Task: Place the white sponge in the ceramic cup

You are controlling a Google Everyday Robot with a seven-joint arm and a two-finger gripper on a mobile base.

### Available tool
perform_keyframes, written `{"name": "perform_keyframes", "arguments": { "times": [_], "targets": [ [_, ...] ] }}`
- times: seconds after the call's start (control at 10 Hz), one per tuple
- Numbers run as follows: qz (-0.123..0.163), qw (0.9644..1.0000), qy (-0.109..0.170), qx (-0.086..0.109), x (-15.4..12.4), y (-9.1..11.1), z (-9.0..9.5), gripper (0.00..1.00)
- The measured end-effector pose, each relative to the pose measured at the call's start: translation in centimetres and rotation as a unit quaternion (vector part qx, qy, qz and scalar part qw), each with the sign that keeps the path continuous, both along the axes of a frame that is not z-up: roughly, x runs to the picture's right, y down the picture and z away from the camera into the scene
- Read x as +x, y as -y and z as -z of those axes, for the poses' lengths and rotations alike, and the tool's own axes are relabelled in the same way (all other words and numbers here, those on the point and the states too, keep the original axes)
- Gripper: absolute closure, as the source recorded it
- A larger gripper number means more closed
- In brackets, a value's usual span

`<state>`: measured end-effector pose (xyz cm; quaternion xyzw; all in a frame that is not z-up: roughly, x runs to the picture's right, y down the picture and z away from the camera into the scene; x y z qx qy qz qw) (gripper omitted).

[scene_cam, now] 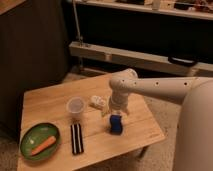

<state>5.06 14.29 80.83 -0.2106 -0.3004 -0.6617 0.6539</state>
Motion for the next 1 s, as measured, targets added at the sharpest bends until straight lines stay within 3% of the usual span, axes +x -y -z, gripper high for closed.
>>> {"name": "perform_keyframes", "arguments": {
  "times": [0.5, 1.0],
  "targets": [
    [-0.027, 0.9987, -0.043, 0.001, 0.2, -0.8, -1.7, 0.20],
    [-0.032, 0.9979, -0.053, 0.020, -0.1, -2.2, -3.1, 0.20]
  ]
}}
